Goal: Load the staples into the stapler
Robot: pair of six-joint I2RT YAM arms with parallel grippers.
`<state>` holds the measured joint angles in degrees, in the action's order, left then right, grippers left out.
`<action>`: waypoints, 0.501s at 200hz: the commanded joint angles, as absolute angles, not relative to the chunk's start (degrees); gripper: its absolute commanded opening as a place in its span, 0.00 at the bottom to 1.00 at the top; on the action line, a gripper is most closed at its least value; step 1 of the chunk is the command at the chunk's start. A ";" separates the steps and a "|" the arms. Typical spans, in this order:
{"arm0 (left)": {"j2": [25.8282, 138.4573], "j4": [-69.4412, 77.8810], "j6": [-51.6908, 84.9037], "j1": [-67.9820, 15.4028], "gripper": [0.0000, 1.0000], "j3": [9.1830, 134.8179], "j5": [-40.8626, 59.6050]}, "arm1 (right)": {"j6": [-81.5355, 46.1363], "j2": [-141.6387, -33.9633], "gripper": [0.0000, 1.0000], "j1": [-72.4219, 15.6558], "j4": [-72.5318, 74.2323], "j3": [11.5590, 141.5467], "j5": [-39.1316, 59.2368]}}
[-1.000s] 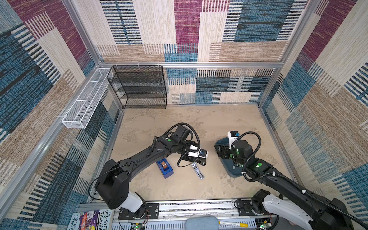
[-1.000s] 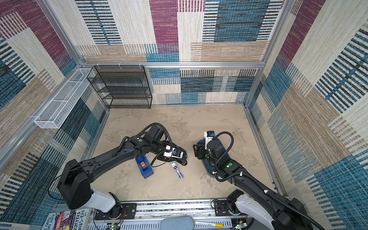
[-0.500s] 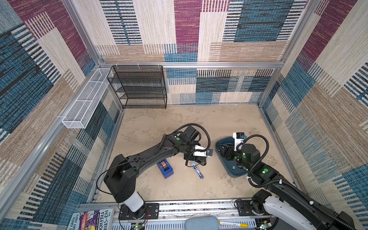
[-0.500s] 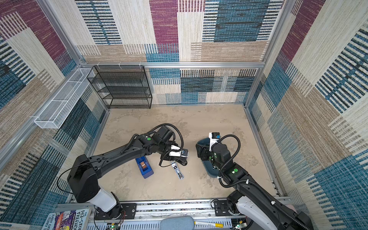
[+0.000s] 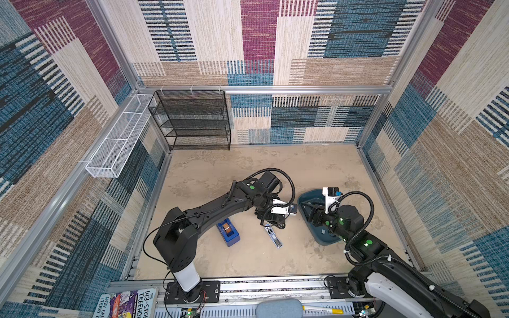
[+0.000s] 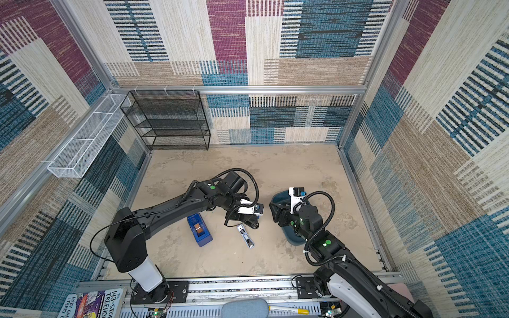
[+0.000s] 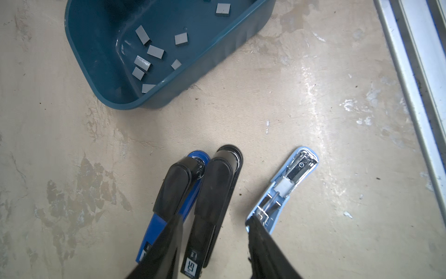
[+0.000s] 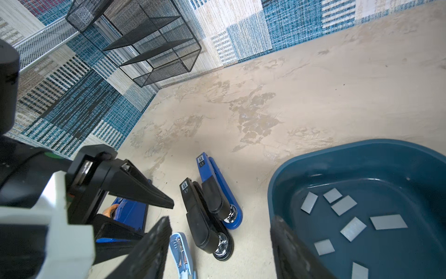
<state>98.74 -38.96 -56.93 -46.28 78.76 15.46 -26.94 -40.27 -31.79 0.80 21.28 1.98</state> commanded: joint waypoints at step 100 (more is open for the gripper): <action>105.70 -44.17 -52.58 -45.09 0.47 84.55 21.71 | -27.99 -40.46 0.68 -31.78 2.80 20.50 2.41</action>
<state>104.27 -43.05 -54.57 -45.12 83.31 19.20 -26.79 -40.36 -31.75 0.95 20.82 1.41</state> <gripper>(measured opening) 0.465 0.687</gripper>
